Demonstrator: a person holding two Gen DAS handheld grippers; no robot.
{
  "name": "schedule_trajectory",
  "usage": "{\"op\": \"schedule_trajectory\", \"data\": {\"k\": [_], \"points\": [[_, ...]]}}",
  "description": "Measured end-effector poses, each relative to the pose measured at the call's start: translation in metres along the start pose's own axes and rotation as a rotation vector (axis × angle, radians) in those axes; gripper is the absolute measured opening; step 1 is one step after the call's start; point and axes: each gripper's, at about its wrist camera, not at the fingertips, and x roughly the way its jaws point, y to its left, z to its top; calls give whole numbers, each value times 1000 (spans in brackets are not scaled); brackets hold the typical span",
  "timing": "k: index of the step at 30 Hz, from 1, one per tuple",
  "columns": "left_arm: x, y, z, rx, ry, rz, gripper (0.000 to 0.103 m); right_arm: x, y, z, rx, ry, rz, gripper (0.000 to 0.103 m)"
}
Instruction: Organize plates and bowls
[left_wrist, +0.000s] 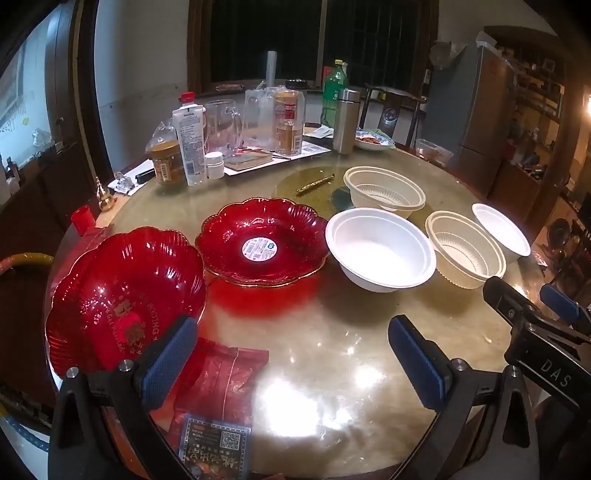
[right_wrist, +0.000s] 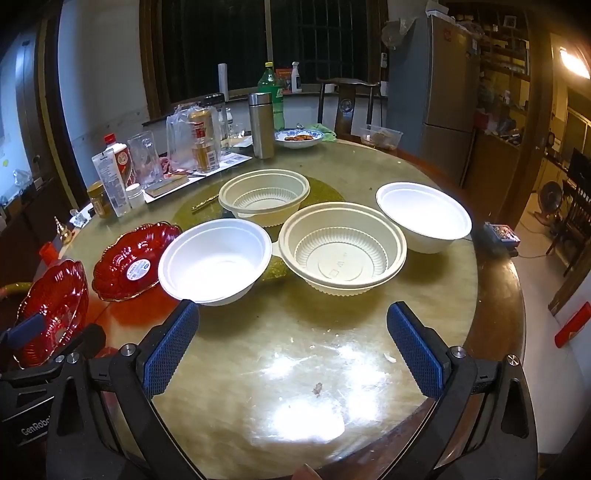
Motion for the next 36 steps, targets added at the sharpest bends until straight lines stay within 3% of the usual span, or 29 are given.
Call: {"op": "schedule_trajectory", "data": {"k": [36], "points": [[-5,-3,-1,11,7,-14,103,-2,-1,-3,6,3,16,103]]}}
